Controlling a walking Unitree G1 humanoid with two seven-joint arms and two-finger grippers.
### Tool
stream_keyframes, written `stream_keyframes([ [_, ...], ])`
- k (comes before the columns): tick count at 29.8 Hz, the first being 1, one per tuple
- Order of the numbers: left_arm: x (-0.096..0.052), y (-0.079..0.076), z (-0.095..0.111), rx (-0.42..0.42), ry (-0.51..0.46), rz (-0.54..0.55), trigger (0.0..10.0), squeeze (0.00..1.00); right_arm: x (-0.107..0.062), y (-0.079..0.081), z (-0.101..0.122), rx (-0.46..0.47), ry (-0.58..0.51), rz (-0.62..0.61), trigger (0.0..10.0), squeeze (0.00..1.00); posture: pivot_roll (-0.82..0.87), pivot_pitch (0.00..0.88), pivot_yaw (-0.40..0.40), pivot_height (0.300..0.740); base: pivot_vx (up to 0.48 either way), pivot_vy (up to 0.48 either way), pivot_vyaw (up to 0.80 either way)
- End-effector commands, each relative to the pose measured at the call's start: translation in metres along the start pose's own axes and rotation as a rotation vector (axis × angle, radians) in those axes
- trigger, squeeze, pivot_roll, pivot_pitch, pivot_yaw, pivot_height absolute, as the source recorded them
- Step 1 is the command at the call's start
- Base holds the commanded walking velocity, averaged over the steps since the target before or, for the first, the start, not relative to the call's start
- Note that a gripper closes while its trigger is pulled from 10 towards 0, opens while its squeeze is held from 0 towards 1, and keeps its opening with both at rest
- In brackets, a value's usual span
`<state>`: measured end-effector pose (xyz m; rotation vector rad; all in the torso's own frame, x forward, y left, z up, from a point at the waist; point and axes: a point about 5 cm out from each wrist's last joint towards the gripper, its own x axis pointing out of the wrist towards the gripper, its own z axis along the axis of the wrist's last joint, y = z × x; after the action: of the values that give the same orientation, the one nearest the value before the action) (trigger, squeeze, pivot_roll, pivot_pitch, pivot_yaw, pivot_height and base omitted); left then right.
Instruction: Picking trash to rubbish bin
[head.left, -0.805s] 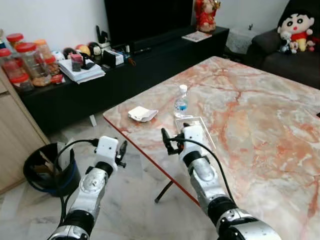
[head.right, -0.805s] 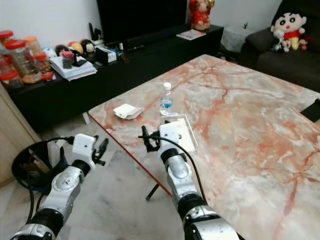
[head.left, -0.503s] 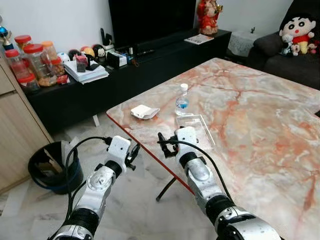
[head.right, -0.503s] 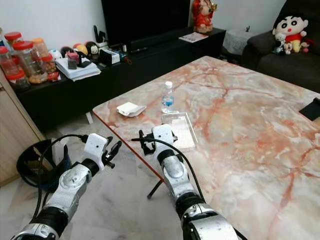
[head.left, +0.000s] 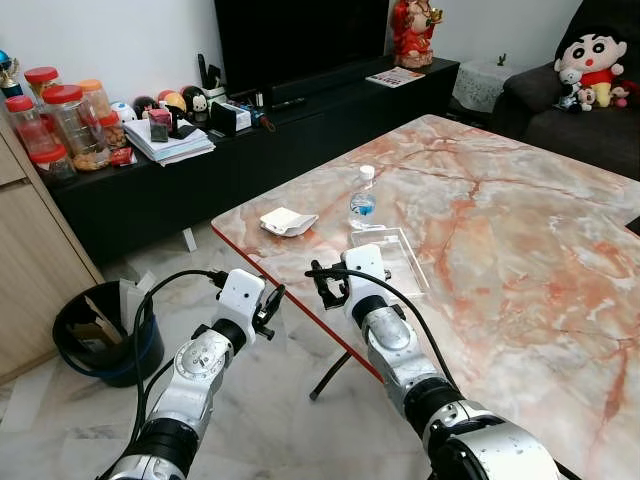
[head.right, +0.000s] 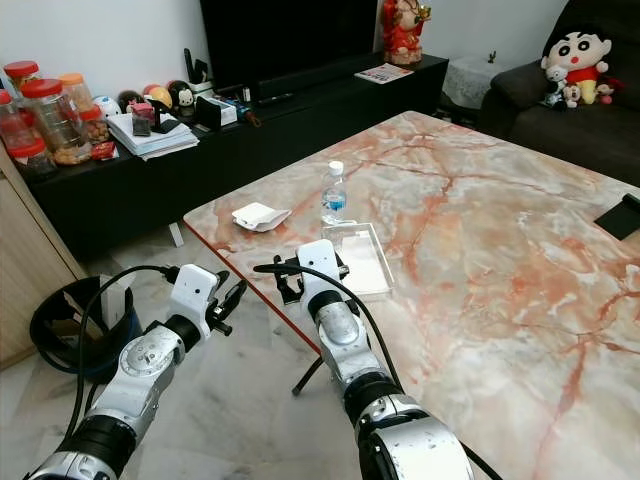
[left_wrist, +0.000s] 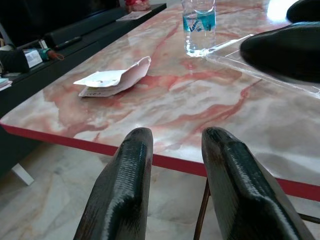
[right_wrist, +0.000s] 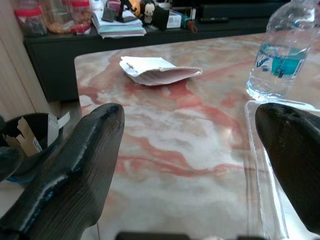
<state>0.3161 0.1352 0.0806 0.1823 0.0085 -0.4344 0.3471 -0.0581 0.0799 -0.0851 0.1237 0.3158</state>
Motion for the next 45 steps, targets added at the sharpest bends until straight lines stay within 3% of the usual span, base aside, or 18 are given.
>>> stream_keyframes([
  [1, 0.001, -0.004, 0.006, 0.010, -0.013, -0.027, 10.0, 0.00, 0.005, -0.001, 0.009, 0.005, -0.005, -0.012, 10.0, 0.00, -0.05, 0.010, -0.033, 0.740, 0.000, 0.000, 0.00],
  [7, -0.009, -0.012, 0.010, 0.020, -0.041, -0.035, 10.0, 0.00, 0.010, -0.003, 0.015, -0.018, 0.015, -0.026, 10.0, 0.00, -0.04, 0.033, -0.042, 0.740, 0.000, 0.000, 0.00],
  [17, -0.052, -0.024, 0.013, 0.004, -0.021, -0.055, 10.0, 0.00, 0.013, -0.013, 0.017, -0.049, 0.062, -0.068, 10.0, 0.00, -0.01, 0.083, -0.059, 0.740, 0.000, 0.000, 0.00],
  [20, -0.071, -0.019, 0.017, 0.001, -0.012, -0.021, 10.0, 0.00, 0.013, -0.023, 0.018, -0.052, 0.085, -0.117, 10.0, 0.00, 0.00, 0.097, -0.065, 0.740, 0.000, 0.000, 0.00],
  [23, -0.077, -0.012, 0.022, 0.012, -0.019, 0.026, 10.0, 0.00, 0.013, -0.026, 0.019, -0.053, 0.088, -0.126, 10.0, 0.00, 0.01, 0.101, -0.067, 0.740, 0.000, 0.000, 0.00],
  [27, -0.077, 0.007, 0.038, 0.010, -0.073, 0.137, 10.0, 0.00, 0.012, -0.033, 0.017, -0.069, 0.107, -0.155, 10.0, 0.00, 0.02, 0.103, -0.071, 0.740, 0.000, 0.000, 0.00],
  [34, -0.072, 0.013, 0.047, 0.059, -0.051, 0.054, 10.0, 0.00, 0.008, -0.041, 0.007, -0.069, 0.157, -0.209, 10.0, 0.00, 0.02, 0.093, -0.063, 0.740, 0.000, 0.000, 0.00],
  [45, -0.074, 0.019, 0.051, 0.084, -0.015, 0.024, 10.0, 0.00, 0.003, -0.039, -0.007, -0.044, 0.238, -0.233, 10.0, 0.00, 0.03, 0.081, -0.056, 0.740, 0.000, 0.000, 0.00],
])
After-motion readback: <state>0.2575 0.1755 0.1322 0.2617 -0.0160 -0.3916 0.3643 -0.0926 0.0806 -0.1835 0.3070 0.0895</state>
